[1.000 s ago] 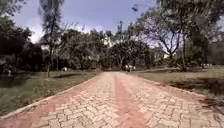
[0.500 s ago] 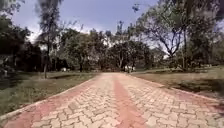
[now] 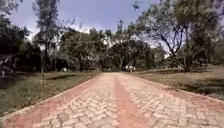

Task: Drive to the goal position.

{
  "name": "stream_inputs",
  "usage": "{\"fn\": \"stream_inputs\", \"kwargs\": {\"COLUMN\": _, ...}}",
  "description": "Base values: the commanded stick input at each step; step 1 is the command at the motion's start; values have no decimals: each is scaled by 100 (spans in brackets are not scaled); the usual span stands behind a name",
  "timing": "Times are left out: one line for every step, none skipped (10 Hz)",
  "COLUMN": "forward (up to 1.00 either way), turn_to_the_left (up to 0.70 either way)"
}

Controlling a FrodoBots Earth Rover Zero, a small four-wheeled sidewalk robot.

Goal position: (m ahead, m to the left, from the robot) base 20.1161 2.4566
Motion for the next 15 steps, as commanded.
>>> {"fn": "stream_inputs", "kwargs": {"forward": 70, "turn_to_the_left": 0}}
{"fn": "stream_inputs", "kwargs": {"forward": 70, "turn_to_the_left": 0}}
{"fn": "stream_inputs", "kwargs": {"forward": 70, "turn_to_the_left": 0}}
{"fn": "stream_inputs", "kwargs": {"forward": 70, "turn_to_the_left": 0}}
{"fn": "stream_inputs", "kwargs": {"forward": 70, "turn_to_the_left": 0}}
{"fn": "stream_inputs", "kwargs": {"forward": 70, "turn_to_the_left": 0}}
{"fn": "stream_inputs", "kwargs": {"forward": 70, "turn_to_the_left": 0}}
{"fn": "stream_inputs", "kwargs": {"forward": 70, "turn_to_the_left": 0}}
{"fn": "stream_inputs", "kwargs": {"forward": 70, "turn_to_the_left": 0}}
{"fn": "stream_inputs", "kwargs": {"forward": 70, "turn_to_the_left": 0}}
{"fn": "stream_inputs", "kwargs": {"forward": 70, "turn_to_the_left": 0}}
{"fn": "stream_inputs", "kwargs": {"forward": 70, "turn_to_the_left": 0}}
{"fn": "stream_inputs", "kwargs": {"forward": 70, "turn_to_the_left": 0}}
{"fn": "stream_inputs", "kwargs": {"forward": 70, "turn_to_the_left": 0}}
{"fn": "stream_inputs", "kwargs": {"forward": 70, "turn_to_the_left": 0}}
